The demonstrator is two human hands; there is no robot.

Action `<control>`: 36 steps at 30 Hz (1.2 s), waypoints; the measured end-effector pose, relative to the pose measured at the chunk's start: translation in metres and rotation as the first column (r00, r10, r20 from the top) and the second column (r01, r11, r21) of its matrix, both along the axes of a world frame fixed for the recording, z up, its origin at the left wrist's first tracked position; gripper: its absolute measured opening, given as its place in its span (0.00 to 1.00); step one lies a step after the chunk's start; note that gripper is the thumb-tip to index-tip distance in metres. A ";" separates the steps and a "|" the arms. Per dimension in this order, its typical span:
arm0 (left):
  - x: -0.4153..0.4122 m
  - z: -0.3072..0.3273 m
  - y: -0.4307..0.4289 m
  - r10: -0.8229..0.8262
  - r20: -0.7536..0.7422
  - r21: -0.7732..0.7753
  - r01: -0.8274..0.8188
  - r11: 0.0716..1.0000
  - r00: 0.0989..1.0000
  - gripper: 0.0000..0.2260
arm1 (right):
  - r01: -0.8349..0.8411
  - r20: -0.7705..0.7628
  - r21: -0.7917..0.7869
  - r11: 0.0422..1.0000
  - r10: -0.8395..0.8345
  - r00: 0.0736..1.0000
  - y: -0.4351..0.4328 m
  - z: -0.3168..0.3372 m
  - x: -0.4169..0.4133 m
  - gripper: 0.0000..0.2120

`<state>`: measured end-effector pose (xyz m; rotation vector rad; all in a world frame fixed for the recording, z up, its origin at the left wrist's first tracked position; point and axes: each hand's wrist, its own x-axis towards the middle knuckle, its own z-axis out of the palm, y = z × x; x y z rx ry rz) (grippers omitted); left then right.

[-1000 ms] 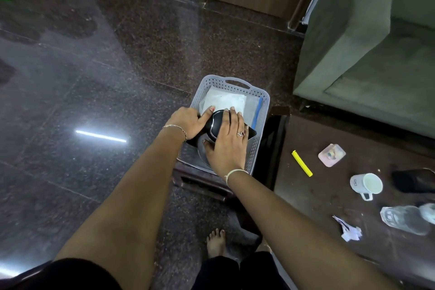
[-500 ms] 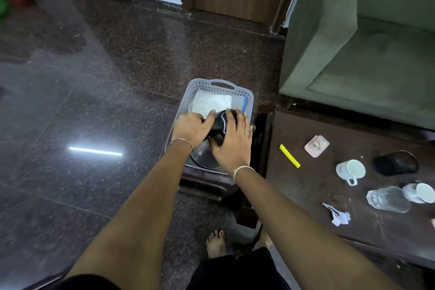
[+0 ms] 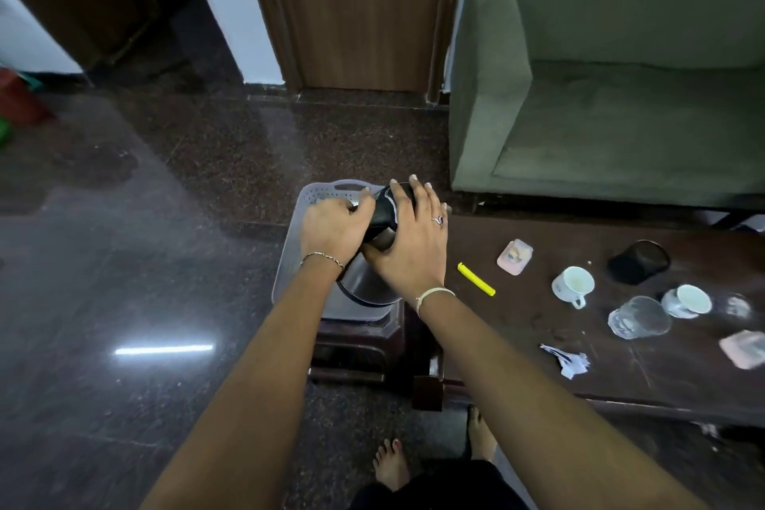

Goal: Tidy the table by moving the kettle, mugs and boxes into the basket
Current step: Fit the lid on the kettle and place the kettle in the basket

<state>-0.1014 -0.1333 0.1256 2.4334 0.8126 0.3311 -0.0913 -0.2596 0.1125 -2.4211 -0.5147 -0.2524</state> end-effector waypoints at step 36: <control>0.079 -0.042 -0.425 -0.315 -0.154 0.038 0.325 0.945 0.936 0.27 | 0.022 -0.072 -0.215 0.976 -0.038 0.997 -0.418 -0.045 0.058 0.34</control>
